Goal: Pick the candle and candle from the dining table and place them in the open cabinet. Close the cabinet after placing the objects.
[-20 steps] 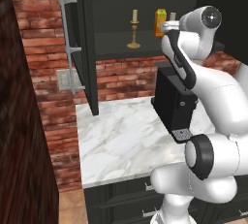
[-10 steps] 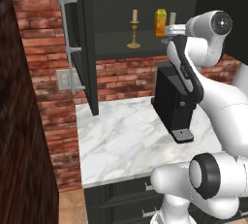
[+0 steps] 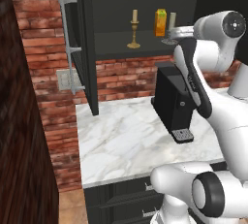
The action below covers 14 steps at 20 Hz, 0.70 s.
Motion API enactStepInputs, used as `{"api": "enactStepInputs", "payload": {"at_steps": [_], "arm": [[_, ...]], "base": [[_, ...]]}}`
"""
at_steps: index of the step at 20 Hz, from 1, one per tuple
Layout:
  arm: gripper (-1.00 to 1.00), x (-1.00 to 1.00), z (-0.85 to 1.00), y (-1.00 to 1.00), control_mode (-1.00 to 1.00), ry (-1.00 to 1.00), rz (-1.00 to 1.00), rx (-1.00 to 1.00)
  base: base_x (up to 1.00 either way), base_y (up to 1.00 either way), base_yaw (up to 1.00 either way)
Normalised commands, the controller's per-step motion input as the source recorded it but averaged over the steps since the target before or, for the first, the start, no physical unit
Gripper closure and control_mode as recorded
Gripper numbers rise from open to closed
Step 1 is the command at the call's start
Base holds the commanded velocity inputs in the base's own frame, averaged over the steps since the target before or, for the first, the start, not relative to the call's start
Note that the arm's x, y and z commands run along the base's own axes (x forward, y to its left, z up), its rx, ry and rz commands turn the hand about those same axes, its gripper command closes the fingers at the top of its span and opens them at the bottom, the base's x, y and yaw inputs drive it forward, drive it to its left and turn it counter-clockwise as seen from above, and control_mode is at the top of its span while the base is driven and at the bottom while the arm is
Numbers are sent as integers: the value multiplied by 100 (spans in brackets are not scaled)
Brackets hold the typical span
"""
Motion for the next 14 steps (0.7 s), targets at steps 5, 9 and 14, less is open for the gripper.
{"api": "enactStepInputs", "payload": {"at_steps": [5, 9, 14], "arm": [[-100, -67, 9, 0, -100, 1, 0, -7], [-100, -73, 0, 1, -100, 0, 1, -8], [-100, -70, 0, 11, -100, 1, 2, -12]], "base": [[0, 0, 0], [0, 0, 0], [0, 0, 0]]}}
